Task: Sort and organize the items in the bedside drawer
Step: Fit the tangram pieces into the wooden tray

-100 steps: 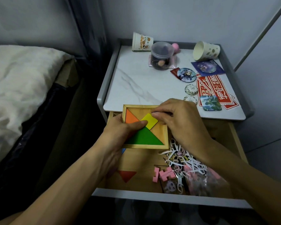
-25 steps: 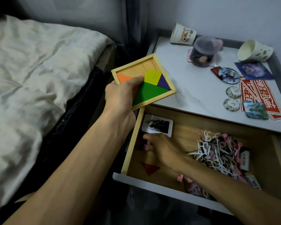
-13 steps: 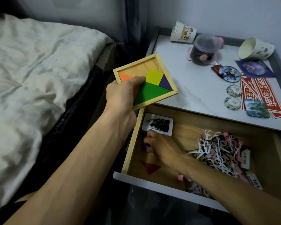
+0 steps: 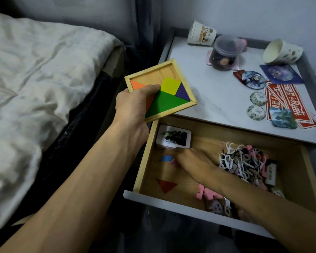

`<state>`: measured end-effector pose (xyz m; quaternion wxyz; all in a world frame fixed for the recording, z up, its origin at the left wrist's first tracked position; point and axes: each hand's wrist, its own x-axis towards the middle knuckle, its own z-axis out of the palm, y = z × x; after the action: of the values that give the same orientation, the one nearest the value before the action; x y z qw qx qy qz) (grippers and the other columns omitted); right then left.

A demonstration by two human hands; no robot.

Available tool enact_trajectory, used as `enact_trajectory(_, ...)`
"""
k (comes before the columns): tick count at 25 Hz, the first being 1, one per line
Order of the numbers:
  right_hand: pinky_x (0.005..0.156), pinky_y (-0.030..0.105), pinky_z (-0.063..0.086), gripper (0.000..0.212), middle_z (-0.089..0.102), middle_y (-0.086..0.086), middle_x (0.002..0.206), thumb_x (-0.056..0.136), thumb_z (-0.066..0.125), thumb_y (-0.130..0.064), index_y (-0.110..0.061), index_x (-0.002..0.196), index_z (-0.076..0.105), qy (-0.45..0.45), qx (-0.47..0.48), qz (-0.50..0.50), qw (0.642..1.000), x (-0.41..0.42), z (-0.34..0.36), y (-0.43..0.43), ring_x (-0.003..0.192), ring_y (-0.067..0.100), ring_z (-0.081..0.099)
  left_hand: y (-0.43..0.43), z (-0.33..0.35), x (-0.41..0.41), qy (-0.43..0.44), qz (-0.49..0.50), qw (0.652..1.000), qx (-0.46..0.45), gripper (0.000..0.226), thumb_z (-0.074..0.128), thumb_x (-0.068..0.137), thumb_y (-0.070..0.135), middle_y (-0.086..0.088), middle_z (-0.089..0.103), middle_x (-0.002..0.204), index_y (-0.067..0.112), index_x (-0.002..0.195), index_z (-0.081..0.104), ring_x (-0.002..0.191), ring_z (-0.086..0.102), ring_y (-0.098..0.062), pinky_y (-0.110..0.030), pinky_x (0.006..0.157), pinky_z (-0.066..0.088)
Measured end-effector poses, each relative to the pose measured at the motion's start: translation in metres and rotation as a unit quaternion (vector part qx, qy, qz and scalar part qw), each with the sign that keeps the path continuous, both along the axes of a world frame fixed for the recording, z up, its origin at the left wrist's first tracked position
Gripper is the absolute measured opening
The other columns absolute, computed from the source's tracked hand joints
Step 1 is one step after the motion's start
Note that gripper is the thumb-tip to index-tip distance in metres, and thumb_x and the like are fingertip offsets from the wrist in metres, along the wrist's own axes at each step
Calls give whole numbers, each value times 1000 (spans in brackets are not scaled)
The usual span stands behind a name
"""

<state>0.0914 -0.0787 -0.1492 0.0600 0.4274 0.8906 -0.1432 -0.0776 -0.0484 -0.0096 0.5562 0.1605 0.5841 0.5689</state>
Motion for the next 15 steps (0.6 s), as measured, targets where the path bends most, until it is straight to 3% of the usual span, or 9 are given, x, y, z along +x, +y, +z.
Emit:
enact_trajectory(3,87,35,50,37,57,4,129,101,43,-17,-20,138,46,19,30,-10,999,-3,-2,0,110,24,60,1,-2,-1,5,-6,1000,1,35,79,75,10,-9,75,94,8,109,70,77,73,-20,-28,54,58)
enact_trajectory(8,85,31,49,24,56,0,123,99,49,-16,-21,122,53,64,-5,-26,998,-4,-9,-7,103,19,60,0,-1,1,-2,-9,1000,7,33,78,76,8,-9,75,90,7,108,69,68,73,-17,-29,53,58)
enact_trajectory(12,76,27,42,16,52,0,117,98,50,-14,-20,111,55,68,-4,-19,997,-3,-16,-7,97,19,58,1,-4,-1,7,-16,1000,10,36,78,76,9,-9,75,94,7,110,69,80,74,-22,-37,65,62)
enact_trajectory(15,82,26,46,12,57,0,109,96,53,-19,-21,105,62,89,-25,-51,994,-1,-18,-10,99,16,57,1,-5,-2,15,-23,1000,15,34,78,76,8,-10,75,95,8,109,67,83,74,-24,-43,70,62)
